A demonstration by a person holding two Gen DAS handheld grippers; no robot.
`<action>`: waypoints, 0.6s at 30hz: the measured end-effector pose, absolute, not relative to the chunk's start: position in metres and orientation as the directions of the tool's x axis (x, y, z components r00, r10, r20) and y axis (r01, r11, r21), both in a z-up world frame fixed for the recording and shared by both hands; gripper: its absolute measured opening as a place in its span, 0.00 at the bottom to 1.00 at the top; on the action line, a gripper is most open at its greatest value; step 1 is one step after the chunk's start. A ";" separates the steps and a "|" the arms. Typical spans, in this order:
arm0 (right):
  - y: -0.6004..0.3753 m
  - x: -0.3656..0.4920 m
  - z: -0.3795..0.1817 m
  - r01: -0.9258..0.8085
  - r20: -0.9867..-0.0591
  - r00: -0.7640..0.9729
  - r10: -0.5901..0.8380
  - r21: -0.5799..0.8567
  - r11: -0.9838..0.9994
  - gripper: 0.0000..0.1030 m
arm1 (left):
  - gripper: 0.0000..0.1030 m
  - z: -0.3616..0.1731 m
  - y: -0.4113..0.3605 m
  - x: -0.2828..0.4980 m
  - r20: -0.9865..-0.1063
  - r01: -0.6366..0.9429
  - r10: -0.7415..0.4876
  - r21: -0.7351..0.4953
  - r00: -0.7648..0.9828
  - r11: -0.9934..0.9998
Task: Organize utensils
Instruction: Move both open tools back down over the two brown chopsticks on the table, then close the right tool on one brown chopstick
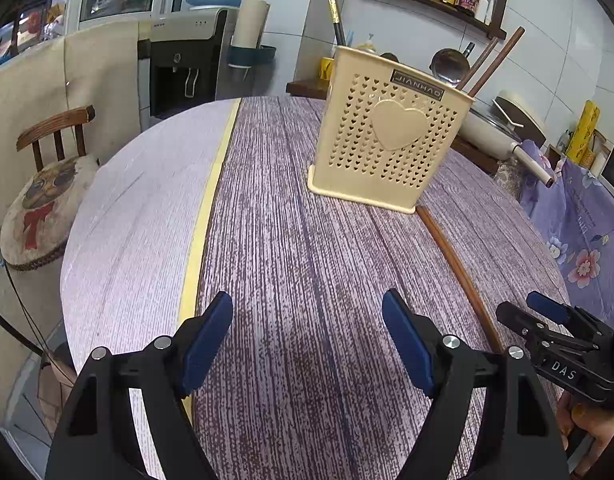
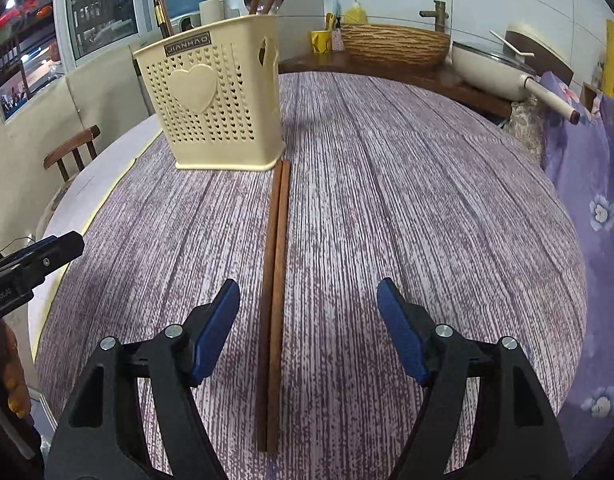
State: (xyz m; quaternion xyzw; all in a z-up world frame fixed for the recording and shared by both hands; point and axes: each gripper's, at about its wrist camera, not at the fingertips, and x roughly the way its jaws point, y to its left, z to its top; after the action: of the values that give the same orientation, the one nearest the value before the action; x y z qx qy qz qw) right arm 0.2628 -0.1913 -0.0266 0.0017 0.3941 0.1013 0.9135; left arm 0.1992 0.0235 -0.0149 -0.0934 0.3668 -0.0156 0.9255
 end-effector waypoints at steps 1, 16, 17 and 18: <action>-0.191 0.262 -0.027 -0.182 -0.720 0.670 0.180 0.076 0.980 0.68 | 0.72 -0.016 0.024 0.199 -0.679 -0.040 -0.100 -0.188 0.727 0.981; -0.190 0.279 -0.039 -0.180 -0.772 0.615 0.160 0.060 0.982 0.50 | 0.70 -0.019 0.018 0.197 -0.689 -0.015 -0.121 -0.187 0.714 0.982; -0.189 0.280 -0.039 -0.181 -0.774 0.613 0.156 0.054 0.982 0.50 | 0.70 -0.020 0.017 0.197 -0.690 -0.012 -0.122 -0.187 0.714 0.982; -0.189 0.281 -0.039 -0.184 -0.776 0.611 0.155 0.051 0.982 0.50 | 0.70 -0.020 0.017 0.198 -0.691 -0.009 -0.124 -0.186 0.712 0.982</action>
State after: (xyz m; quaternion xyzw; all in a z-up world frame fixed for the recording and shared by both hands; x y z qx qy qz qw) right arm 0.2813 -0.1890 -0.0386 -0.0171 0.4306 0.0944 0.8975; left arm 0.1976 0.0166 -0.0199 -0.0883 0.3779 -0.0312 0.9211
